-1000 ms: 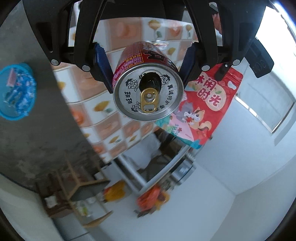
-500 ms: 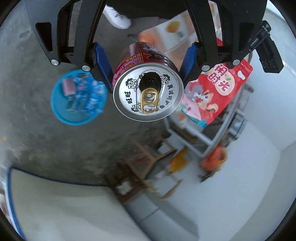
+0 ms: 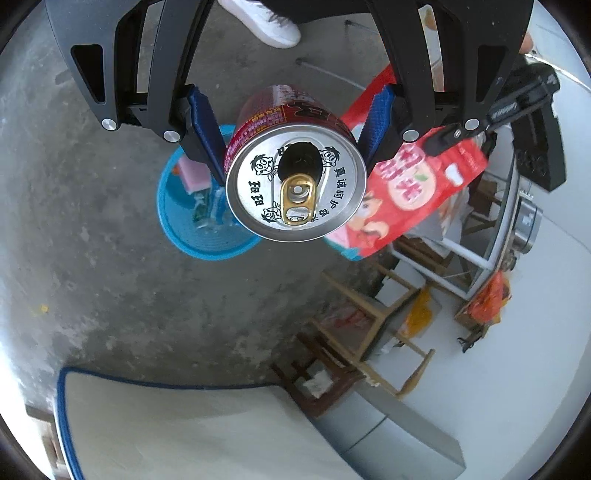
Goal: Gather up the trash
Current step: 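Open both grippers over the wastebasket to drop can and snack bag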
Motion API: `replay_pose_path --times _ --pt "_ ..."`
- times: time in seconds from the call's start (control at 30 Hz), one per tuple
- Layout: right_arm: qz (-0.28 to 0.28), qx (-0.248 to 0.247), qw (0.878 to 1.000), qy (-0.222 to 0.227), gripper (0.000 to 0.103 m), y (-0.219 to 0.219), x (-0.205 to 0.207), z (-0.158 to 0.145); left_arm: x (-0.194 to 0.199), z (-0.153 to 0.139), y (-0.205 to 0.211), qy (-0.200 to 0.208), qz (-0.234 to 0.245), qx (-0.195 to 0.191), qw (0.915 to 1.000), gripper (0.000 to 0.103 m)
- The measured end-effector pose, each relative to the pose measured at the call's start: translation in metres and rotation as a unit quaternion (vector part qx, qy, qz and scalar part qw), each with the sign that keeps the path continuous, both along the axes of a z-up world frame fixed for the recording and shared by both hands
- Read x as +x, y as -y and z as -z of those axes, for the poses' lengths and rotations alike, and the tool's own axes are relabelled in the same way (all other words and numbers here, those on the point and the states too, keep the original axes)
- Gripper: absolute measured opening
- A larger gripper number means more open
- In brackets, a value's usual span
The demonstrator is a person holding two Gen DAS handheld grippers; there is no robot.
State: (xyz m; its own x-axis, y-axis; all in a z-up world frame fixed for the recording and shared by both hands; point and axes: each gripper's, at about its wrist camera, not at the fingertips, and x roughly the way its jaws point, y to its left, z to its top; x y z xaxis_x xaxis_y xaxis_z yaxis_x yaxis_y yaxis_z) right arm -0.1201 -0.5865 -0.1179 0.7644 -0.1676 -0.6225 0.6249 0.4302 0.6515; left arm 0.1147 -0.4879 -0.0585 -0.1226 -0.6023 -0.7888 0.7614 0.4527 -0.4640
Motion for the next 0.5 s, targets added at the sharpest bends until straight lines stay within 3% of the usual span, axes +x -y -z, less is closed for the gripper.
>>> replay_pose_path --times 0.03,0.07,0.1,0.13,0.17,0.33,0.5 --pt "0.003 0.001 1.0 -0.003 0.063 0.003 -0.001 0.003 0.001 0.005 0.008 -0.01 0.006 0.001 0.9999 0.004" --pt "0.004 0.001 1.0 -0.006 0.063 0.005 -0.003 0.005 0.005 0.015 0.02 -0.022 0.016 0.009 0.9996 0.016" --pt "0.006 0.001 1.0 -0.01 0.063 0.007 -0.003 0.008 0.007 0.03 0.032 -0.027 0.017 0.037 0.9988 0.041" --pt "0.008 0.004 1.0 -0.014 0.063 0.011 -0.003 0.013 0.01 0.04 0.037 -0.024 0.009 0.056 0.9981 0.054" --pt "0.008 0.006 1.0 -0.019 0.063 0.013 -0.002 0.018 0.014 0.051 0.039 -0.019 -0.011 0.077 0.9968 0.061" --pt "-0.001 0.008 0.999 -0.047 0.063 0.019 0.011 0.041 0.025 0.062 0.019 -0.04 -0.044 0.084 0.9947 0.061" --pt "-0.029 0.009 0.997 -0.066 0.063 0.028 0.05 0.053 0.033 0.021 -0.023 0.005 -0.059 0.052 0.9969 0.068"
